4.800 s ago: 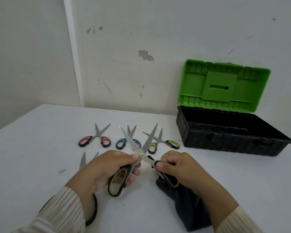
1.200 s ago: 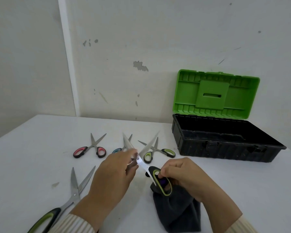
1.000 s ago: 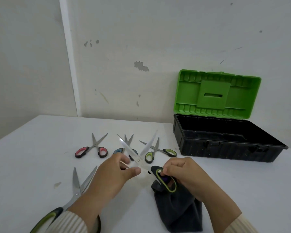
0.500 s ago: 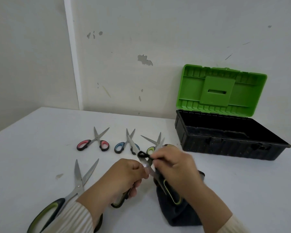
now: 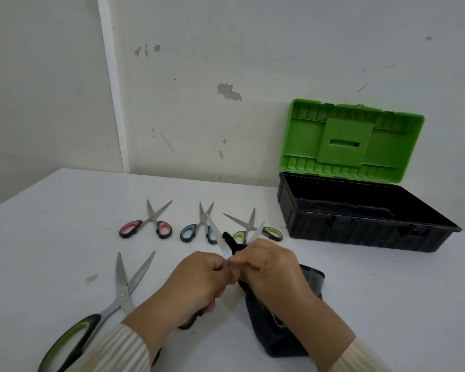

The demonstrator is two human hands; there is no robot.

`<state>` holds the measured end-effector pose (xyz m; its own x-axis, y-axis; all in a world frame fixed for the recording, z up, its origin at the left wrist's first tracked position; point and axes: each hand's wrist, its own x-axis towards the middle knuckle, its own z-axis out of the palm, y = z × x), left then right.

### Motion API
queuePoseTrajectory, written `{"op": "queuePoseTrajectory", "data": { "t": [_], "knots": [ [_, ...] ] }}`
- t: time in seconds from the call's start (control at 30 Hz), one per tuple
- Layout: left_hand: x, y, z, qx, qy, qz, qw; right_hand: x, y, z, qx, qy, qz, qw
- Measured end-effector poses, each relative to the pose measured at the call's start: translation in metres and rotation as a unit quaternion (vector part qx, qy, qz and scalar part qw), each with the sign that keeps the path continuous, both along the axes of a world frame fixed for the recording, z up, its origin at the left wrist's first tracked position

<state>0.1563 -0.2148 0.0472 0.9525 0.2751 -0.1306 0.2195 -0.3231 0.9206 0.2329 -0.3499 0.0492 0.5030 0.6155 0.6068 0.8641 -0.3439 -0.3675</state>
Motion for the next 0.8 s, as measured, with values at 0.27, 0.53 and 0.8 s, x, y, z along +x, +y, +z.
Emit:
{"op": "queuePoseTrajectory", "data": {
  "t": [0.27, 0.53, 0.8],
  "knots": [
    [-0.003, 0.003, 0.003, 0.017, 0.032, -0.054, 0.998, 0.035, -0.035, 0.018, 0.222, 0.216, -0.174, 0.935],
    [-0.003, 0.005, 0.002, 0.013, 0.028, -0.015, 0.999, -0.006, -0.007, 0.006, -0.005, 0.088, -0.018, 0.996],
    [-0.004, 0.005, 0.006, 0.036, 0.03, -0.03, 0.998, -0.007, -0.004, 0.007, -0.096, 0.098, -0.009, 0.991]
  ]
}}
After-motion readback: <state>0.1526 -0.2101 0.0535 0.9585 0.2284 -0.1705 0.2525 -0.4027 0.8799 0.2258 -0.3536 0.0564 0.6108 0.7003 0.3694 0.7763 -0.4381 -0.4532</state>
